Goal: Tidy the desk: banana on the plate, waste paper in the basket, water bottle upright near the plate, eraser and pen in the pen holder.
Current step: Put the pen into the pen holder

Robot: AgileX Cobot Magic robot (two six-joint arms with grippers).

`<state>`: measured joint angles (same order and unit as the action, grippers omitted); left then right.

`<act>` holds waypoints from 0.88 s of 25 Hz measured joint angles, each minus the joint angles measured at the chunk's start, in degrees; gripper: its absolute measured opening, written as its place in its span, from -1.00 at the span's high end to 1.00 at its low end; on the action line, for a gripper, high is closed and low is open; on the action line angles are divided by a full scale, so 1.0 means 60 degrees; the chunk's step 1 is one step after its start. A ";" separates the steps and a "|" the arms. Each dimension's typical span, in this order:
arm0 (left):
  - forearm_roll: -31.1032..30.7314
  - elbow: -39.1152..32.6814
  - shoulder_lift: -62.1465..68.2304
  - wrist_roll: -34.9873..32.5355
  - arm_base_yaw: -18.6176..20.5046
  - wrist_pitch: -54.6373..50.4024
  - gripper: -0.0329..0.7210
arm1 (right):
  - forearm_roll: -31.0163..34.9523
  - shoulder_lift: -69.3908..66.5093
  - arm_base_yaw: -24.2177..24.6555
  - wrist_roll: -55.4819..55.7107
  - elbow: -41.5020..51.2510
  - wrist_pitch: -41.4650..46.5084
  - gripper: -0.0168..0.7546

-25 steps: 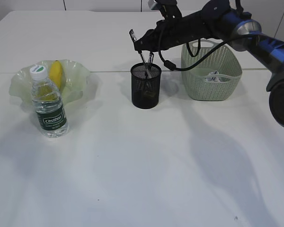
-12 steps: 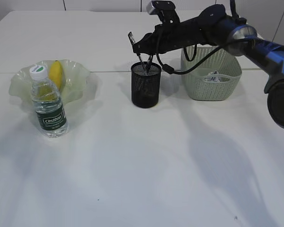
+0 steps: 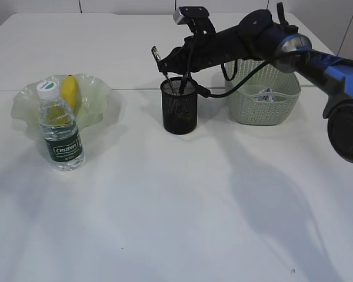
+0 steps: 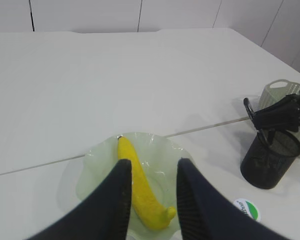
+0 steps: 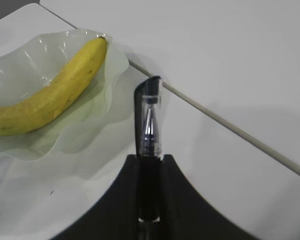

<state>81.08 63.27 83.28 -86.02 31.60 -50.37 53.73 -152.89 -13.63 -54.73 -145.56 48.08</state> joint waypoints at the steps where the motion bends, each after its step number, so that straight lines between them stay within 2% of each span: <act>1: 0.0000 0.0000 0.0000 0.0000 0.0000 0.0000 0.34 | 0.0000 0.0000 0.0000 0.0000 0.0000 0.0084 0.84; 7: 0.0000 0.0000 0.0000 0.0000 0.0000 0.0000 0.34 | -0.0099 0.0000 0.0000 0.0000 0.0000 0.0748 0.84; 22: 0.0000 0.0000 0.0000 0.0000 0.0000 0.0206 0.34 | -0.0561 0.0019 0.0000 0.0075 0.0000 0.1107 0.84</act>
<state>81.08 63.27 83.28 -86.02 31.60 -49.13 50.37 -152.77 -13.63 -54.28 -145.56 54.72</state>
